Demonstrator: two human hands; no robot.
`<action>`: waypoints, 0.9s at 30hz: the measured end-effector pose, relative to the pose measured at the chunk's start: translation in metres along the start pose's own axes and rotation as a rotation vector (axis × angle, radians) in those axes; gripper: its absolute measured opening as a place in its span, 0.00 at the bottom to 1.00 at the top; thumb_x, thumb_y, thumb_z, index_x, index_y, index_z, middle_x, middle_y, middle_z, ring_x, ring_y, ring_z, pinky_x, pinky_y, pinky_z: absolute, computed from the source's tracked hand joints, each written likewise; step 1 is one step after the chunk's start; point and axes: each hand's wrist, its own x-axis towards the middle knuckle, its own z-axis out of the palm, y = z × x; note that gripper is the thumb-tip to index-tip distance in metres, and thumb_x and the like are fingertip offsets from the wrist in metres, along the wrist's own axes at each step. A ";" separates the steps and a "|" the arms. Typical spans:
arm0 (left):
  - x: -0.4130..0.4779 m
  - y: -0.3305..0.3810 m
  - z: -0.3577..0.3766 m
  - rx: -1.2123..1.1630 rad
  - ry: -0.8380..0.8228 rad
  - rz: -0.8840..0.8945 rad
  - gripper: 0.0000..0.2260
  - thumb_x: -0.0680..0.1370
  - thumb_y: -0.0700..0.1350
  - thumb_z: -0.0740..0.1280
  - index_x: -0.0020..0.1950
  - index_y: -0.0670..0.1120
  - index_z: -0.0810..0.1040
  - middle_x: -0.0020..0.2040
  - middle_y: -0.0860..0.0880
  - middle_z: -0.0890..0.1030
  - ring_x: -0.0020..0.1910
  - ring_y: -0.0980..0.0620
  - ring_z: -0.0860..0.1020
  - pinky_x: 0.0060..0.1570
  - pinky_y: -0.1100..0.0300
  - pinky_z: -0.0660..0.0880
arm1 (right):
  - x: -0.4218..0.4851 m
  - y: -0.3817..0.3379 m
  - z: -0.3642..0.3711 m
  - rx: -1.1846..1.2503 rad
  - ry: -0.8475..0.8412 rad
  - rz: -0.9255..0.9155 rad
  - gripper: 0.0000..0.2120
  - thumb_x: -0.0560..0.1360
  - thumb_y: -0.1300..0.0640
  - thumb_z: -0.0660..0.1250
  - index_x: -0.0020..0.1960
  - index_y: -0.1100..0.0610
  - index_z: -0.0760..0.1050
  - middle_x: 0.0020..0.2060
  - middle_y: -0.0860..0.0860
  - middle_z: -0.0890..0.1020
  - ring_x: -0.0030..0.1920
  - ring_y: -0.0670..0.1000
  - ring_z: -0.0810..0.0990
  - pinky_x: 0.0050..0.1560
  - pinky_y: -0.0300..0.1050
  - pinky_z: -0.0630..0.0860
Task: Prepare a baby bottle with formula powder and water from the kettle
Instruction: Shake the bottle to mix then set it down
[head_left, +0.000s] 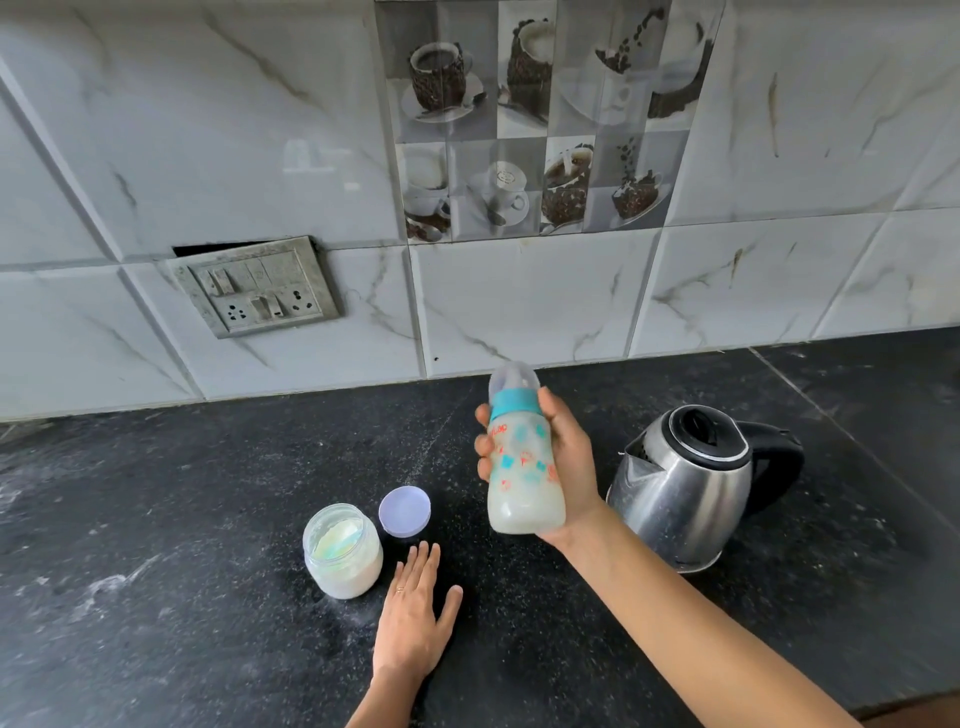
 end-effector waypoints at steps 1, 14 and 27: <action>0.000 0.000 -0.001 -0.005 0.005 0.001 0.46 0.67 0.74 0.31 0.77 0.48 0.52 0.77 0.53 0.52 0.74 0.60 0.42 0.70 0.68 0.33 | 0.004 -0.003 0.003 0.036 0.011 -0.021 0.18 0.73 0.46 0.61 0.48 0.61 0.76 0.41 0.55 0.79 0.31 0.52 0.79 0.30 0.42 0.78; -0.003 0.003 -0.001 0.029 0.007 0.008 0.45 0.69 0.74 0.34 0.77 0.48 0.51 0.77 0.52 0.51 0.74 0.60 0.42 0.69 0.68 0.32 | 0.015 -0.018 -0.002 0.295 0.125 -0.063 0.17 0.74 0.47 0.64 0.49 0.63 0.74 0.39 0.56 0.78 0.31 0.53 0.80 0.31 0.42 0.80; -0.004 0.006 -0.004 0.028 0.013 0.005 0.38 0.72 0.67 0.41 0.77 0.46 0.52 0.77 0.52 0.52 0.73 0.61 0.42 0.67 0.71 0.30 | 0.008 -0.012 -0.008 0.055 0.077 0.029 0.18 0.74 0.46 0.62 0.50 0.62 0.74 0.41 0.56 0.79 0.32 0.52 0.79 0.31 0.42 0.79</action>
